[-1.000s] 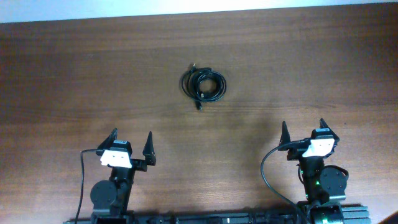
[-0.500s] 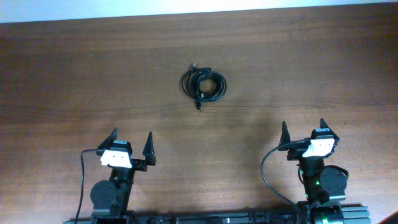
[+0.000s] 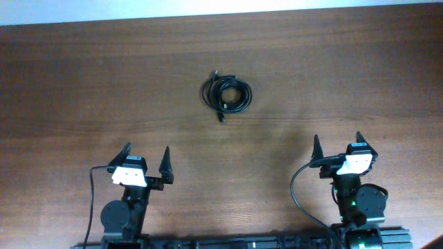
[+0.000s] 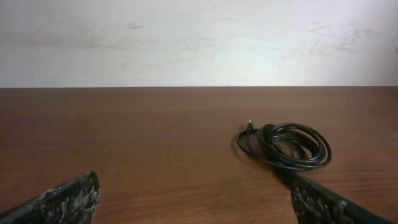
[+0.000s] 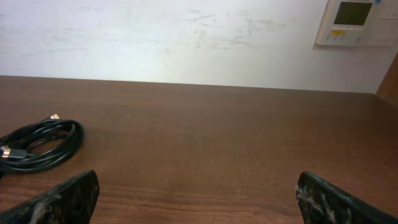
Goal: Untangle cables
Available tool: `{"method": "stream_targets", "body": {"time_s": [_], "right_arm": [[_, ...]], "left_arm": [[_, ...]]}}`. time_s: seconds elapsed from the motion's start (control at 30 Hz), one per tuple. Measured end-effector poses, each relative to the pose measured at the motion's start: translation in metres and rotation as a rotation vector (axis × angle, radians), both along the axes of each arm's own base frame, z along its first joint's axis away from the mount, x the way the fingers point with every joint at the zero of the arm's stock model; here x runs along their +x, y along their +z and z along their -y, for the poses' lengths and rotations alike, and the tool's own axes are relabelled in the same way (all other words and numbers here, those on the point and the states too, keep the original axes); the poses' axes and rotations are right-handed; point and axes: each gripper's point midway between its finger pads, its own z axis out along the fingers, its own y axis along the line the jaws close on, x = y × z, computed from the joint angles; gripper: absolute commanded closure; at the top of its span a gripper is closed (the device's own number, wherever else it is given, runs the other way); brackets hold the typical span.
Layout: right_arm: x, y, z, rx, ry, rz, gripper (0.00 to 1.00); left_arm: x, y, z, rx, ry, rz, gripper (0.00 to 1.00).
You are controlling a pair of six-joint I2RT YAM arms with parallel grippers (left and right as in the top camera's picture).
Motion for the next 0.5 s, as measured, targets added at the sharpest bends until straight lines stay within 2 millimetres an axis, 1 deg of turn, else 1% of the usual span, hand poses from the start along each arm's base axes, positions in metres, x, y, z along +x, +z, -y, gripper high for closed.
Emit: {"method": "stream_targets", "body": {"time_s": [0.23,0.27,0.3,0.37,0.4,0.47,0.5], "right_arm": [[0.000,0.000,0.000,0.000,0.000,0.000,0.02],[0.000,0.000,0.000,0.000,0.000,0.000,0.02],[0.000,0.000,0.000,0.001,0.000,0.000,0.02],[0.000,0.000,0.000,0.000,0.000,0.000,0.02],[0.000,0.000,0.000,0.000,0.000,0.000,0.02],[0.000,0.000,0.000,0.000,0.000,0.000,0.02],[0.000,0.000,0.000,0.000,0.000,0.000,0.02]], "left_arm": [[0.001,0.000,-0.003,0.031,0.017,0.005,0.01],[0.001,0.002,-0.003,0.031,0.017,0.011,0.01],[0.001,0.008,-0.002,0.028,0.011,0.037,0.01],[0.000,0.028,0.004,0.022,-0.025,0.122,0.01],[-0.004,0.053,0.009,0.019,-0.055,0.226,0.01],[-0.012,0.087,0.014,0.019,-0.081,0.369,0.01],[-0.021,0.109,0.013,0.019,-0.080,0.466,0.01]]}}
